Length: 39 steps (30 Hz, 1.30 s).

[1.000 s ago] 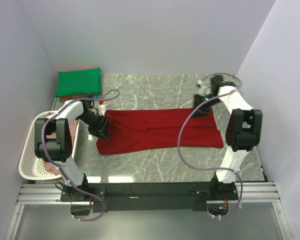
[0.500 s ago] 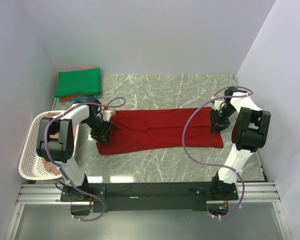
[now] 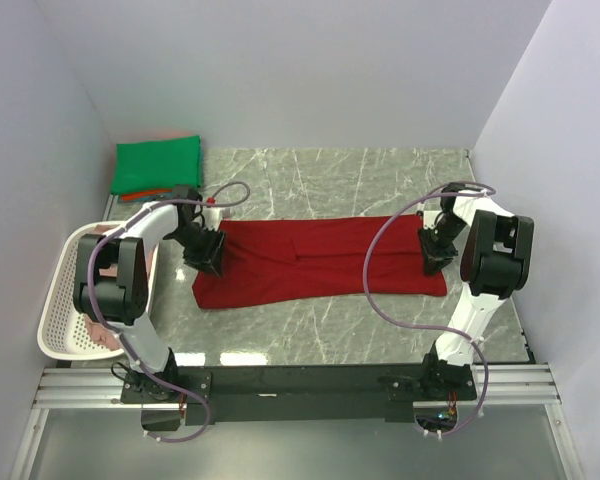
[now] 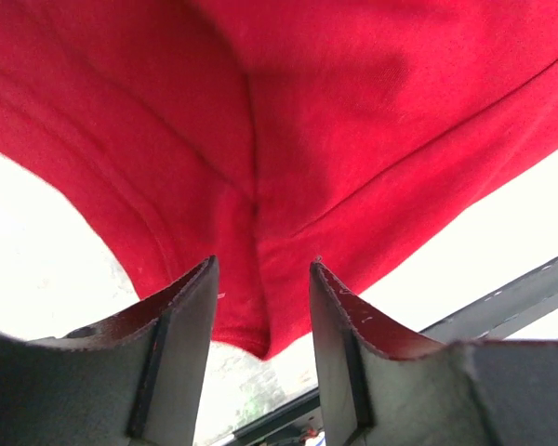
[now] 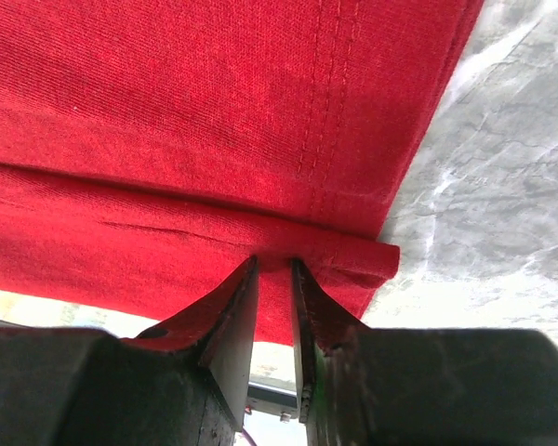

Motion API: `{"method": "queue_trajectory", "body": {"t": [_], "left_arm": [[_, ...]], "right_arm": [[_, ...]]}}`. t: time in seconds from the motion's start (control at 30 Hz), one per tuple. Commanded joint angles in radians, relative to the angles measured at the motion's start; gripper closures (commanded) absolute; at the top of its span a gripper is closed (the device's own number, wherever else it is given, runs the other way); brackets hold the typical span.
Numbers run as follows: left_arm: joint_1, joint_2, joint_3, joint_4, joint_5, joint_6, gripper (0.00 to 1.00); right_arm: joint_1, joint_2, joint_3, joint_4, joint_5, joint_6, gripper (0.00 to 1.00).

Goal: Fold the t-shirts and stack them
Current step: Fold the tshirt

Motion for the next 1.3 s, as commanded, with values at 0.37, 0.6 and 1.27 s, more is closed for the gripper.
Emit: {"method": "queue_trajectory", "body": {"t": [0.37,0.6,1.27], "left_arm": [[-0.005,0.098,0.035,0.033,0.11,-0.044,0.58],[-0.002,0.073,0.02,0.004,0.105,-0.02,0.76],[0.127,0.084,0.034,-0.05,0.062,0.014,0.83]], "right_arm": [[0.011,0.016,-0.018,0.098,0.046,-0.021,0.75],[0.014,0.017,-0.015,0.107,0.067,-0.023,0.75],[0.059,-0.047,0.039,0.043,-0.005,-0.064,0.74]]}}
